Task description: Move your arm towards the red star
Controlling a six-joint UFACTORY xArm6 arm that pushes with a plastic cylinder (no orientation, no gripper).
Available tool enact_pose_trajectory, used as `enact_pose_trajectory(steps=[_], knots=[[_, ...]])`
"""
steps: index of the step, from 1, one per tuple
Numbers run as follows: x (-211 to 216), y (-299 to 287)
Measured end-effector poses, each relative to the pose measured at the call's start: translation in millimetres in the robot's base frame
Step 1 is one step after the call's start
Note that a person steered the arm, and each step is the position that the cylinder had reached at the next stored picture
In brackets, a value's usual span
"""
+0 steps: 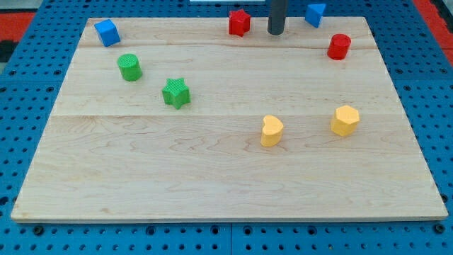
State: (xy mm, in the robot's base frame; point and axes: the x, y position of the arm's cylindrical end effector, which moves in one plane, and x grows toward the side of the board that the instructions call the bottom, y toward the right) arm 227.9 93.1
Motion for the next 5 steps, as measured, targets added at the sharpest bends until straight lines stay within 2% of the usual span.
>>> enact_pose_trajectory(steps=[3, 5], knots=[[1.3, -15.7], [27.8, -17.9]])
